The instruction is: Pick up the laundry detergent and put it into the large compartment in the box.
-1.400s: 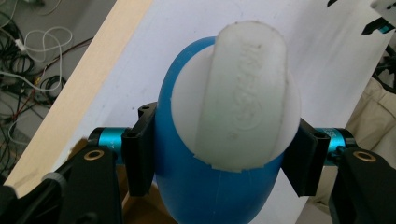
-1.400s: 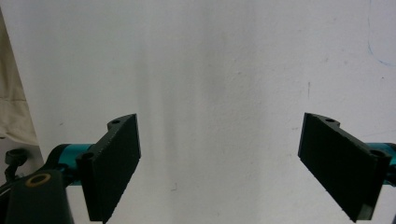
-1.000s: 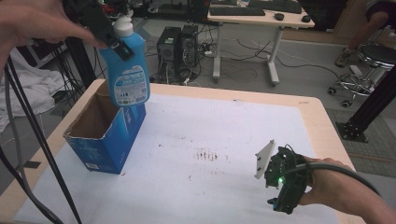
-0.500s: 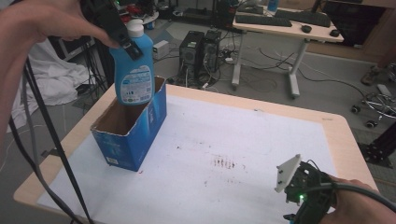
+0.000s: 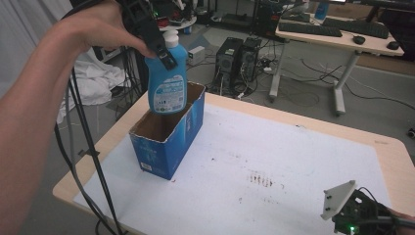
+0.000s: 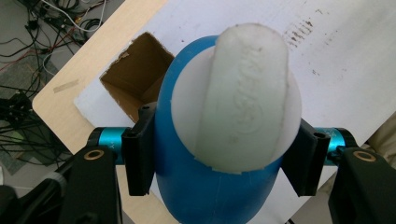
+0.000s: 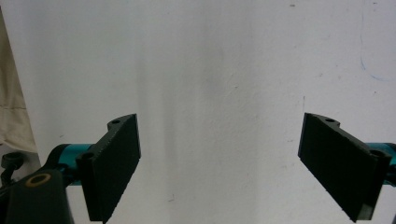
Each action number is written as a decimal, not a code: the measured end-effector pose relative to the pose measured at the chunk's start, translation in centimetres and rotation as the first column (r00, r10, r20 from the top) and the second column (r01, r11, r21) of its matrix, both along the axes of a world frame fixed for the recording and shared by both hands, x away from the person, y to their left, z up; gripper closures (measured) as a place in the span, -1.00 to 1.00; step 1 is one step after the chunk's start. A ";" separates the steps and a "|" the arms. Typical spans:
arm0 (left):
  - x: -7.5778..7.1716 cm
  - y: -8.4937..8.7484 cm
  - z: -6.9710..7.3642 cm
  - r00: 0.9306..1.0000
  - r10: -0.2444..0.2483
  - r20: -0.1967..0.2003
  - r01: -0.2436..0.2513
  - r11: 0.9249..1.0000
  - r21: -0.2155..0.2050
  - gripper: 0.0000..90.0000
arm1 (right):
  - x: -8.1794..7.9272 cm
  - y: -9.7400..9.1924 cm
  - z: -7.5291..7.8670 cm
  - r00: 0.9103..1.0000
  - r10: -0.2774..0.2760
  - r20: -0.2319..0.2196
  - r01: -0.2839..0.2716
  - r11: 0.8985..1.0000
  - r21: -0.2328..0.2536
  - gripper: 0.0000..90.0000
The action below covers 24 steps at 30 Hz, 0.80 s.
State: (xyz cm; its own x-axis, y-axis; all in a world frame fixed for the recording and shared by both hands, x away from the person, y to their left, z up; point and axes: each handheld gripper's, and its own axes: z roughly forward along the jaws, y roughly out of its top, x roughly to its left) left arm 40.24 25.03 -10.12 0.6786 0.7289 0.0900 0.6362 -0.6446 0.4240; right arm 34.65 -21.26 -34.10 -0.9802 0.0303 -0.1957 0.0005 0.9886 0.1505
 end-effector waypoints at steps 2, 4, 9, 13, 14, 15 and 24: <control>0.0 0.1 -0.2 1.000 0.002 -0.002 -0.002 1.000 0.000 -0.16 | 0.0 0.0 0.0 1.000 -0.005 0.001 0.005 1.000 0.002 -0.73; -0.1 0.2 -0.3 1.000 0.004 -0.006 -0.004 1.000 0.003 -0.16 | 0.0 0.1 -0.1 1.000 -0.005 0.001 0.005 1.000 0.000 -0.73; -0.2 0.5 -0.5 1.000 0.010 -0.006 -0.010 1.000 0.000 -0.16 | 0.0 0.1 -0.2 1.000 -0.006 -0.001 0.006 1.000 0.000 -0.73; -0.1 0.6 -0.9 1.000 0.012 -0.014 -0.012 1.000 -0.002 -0.16 | 0.1 0.2 -0.3 1.000 -0.006 -0.001 0.006 1.000 -0.003 -0.73; 0.0 0.7 -1.1 1.000 0.012 -0.016 -0.012 1.000 -0.002 -0.16 | 0.1 0.2 -0.3 1.000 -0.005 -0.003 0.005 1.000 -0.003 -0.73; 0.0 0.7 -1.2 1.000 0.013 -0.018 -0.013 1.000 -0.005 -0.16 | 0.1 0.2 -0.3 1.000 -0.001 0.001 0.001 1.000 -0.002 -0.73; 0.1 1.3 -2.7 0.999 0.032 -0.040 -0.033 0.999 -0.020 -0.16 | 0.1 0.1 -0.4 1.000 -0.009 -0.003 0.009 1.000 -0.005 -0.73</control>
State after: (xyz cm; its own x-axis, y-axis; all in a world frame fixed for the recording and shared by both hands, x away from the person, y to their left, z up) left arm 40.38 26.33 -12.81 0.6576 0.7518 0.0486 0.6729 -0.6150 0.4111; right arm 34.72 -21.19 -34.45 -0.9805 0.0381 -0.1929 0.0097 0.9893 0.1456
